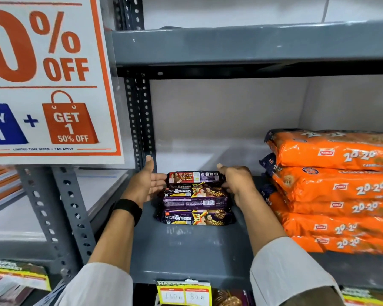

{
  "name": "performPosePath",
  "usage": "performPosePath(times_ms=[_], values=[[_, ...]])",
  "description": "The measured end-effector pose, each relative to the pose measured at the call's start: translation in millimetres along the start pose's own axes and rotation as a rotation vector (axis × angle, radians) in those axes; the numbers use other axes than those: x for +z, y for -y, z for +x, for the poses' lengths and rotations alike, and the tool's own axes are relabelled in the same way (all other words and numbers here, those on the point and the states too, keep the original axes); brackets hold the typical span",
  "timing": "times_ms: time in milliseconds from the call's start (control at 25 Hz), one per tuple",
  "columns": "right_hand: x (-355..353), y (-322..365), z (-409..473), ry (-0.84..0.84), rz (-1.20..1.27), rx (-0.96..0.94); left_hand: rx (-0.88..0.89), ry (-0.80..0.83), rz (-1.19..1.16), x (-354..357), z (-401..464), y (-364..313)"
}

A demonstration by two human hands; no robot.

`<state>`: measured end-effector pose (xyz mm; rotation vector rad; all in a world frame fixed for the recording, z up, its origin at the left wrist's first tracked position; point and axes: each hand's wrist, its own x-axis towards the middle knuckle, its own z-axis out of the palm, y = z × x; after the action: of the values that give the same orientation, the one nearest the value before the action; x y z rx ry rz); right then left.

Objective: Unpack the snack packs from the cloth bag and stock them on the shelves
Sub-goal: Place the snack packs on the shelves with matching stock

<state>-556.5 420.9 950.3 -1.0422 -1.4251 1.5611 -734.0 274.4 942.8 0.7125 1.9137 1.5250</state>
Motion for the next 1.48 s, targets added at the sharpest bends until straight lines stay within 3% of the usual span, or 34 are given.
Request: performPosePath(times_ms=[120, 320, 760, 960, 1080, 1200, 1360, 1480], values=[[-7.4, 11.2, -23.0, 0.004, 0.123, -0.086, 0.157, -0.07, -0.089, 0.3, -14.2, -5.7], [-17.0, -6.3, -43.8, 0.046, 0.116, -0.096, 0.273, -0.154, -0.135, 3.0, -35.6, 10.9], [-18.4, -35.5, -51.0, -0.046, 0.072, -0.157, 0.304, -0.184, 0.001, 28.0, -43.0, 43.7], [-13.4, -41.0, -51.0, -0.044, 0.088, -0.17, 0.21, -0.119, -0.116, 34.3, -48.9, 39.5], [-14.3, -38.2, -61.9, -0.04, 0.069, -0.208, 0.193, -0.169, -0.183, 31.7, -66.1, 34.4], [-25.4, -36.9, -91.6, -0.072, -0.06, -0.402, 0.296, -0.27, -0.178, 28.1, -95.6, 34.3], [-61.7, -34.9, -161.3, -0.126, -0.207, -0.791, 0.632, -0.323, -0.131, 42.7, -146.8, 34.8], [-130.5, -45.1, -209.3, -0.343, -0.527, -0.993, 0.778, -0.246, -0.097, 86.7, -181.2, 34.3]])
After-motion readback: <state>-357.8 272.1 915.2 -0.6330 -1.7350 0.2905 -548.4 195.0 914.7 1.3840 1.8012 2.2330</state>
